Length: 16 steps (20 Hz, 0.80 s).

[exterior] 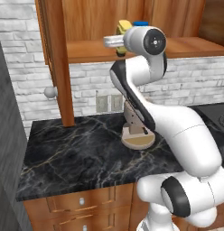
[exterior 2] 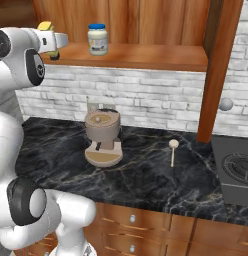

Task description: There are various items on the counter. Only move the condiments/shakers into the cabinet.

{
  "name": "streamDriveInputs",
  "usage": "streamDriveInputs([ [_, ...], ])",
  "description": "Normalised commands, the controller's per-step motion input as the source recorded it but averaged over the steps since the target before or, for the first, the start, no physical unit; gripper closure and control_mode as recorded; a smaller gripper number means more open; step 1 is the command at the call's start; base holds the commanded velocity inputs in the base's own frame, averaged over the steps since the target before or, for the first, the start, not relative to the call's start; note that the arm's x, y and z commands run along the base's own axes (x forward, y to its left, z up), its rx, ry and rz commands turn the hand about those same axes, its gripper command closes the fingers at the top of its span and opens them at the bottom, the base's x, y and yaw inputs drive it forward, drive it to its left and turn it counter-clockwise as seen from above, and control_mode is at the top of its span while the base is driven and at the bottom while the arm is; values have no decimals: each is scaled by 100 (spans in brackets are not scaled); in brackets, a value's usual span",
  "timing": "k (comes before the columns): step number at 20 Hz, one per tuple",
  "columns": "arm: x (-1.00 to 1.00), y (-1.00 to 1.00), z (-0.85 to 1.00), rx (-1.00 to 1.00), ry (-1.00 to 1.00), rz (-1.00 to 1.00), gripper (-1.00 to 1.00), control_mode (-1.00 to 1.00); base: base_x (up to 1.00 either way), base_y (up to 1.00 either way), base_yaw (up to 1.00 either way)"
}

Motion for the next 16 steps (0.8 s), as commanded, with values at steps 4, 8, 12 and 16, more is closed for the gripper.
streamDriveInputs([
  [4, 54, 11, -12, -3, 0, -3, 100, -100, 0, 0, 0],
  [8, 47, 1, -18, 0, 0, -2, 100, -100, 0, 0, 0],
  [12, 43, 0, -14, 0, 1, -2, 100, -100, 0, 0, 0],
  [16, 55, 0, 0, 0, 1, -2, 100, -100, 0, 0, 0],
])
